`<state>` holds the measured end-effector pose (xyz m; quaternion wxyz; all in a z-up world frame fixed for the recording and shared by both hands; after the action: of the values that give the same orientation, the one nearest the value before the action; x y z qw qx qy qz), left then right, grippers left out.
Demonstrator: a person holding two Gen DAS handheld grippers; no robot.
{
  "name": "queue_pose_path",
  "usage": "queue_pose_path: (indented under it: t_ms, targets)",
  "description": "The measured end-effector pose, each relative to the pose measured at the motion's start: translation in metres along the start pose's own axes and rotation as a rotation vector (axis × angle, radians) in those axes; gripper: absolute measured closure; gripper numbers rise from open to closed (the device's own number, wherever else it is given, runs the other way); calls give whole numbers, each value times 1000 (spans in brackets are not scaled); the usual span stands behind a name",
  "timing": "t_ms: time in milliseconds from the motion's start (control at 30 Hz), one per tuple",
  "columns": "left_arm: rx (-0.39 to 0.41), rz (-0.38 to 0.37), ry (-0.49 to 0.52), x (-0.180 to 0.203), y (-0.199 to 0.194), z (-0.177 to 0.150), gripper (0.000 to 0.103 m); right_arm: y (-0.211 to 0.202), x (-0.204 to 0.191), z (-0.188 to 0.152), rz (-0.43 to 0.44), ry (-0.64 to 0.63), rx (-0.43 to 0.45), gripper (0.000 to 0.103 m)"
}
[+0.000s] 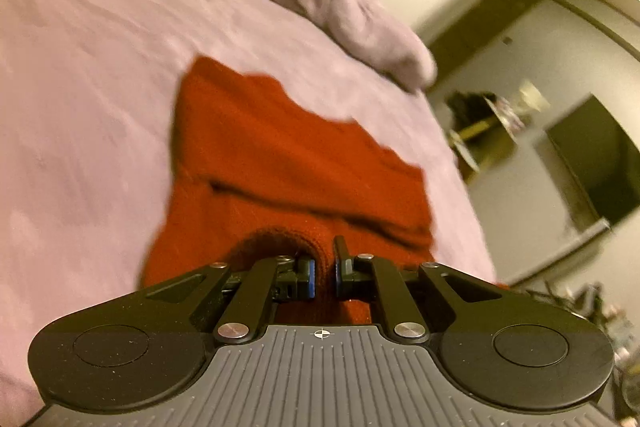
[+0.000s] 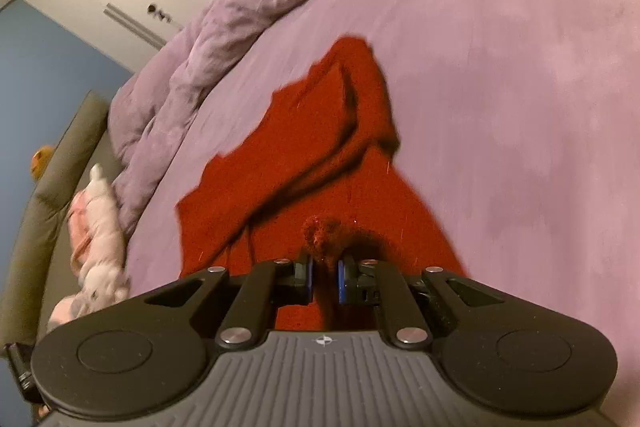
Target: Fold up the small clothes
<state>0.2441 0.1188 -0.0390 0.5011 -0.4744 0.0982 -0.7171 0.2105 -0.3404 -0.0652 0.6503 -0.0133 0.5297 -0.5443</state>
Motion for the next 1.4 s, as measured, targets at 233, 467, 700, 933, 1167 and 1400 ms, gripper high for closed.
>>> queue_pose_path:
  t_ms: [233, 467, 700, 933, 1167, 1400]
  targets:
    - [12, 231, 8, -32, 48, 15, 91, 39, 1, 27, -148, -140, 82, 91]
    - [45, 191, 135, -48, 35, 10, 42, 24, 9, 26, -156, -256, 173, 54]
    - [-39, 223, 433, -41, 56, -10, 20, 51, 25, 6, -222, -428, 22, 44]
    - [-64, 243, 294, -52, 106, 8, 21, 82, 15, 7, -247, -473, 3, 48]
    - [-17, 357, 320, -40, 108, 16, 87, 85, -3, -2, -306, -620, 32, 88]
    - [119, 229, 417, 12, 52, 33, 89, 32, -54, 1, -233, -752, 201, 95]
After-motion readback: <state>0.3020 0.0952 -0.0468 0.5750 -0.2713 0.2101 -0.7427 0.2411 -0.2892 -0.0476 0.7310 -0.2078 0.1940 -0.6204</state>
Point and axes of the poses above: each gripper's, at about its wrist camera, not at the fingertips, and y roughly the way its jaws point, x to its right, z to its top, the point moved 5 cm from there along y, roughly the way its jaws point, and after that the axes turned 3 degrees about z, right-handed, at the moved point
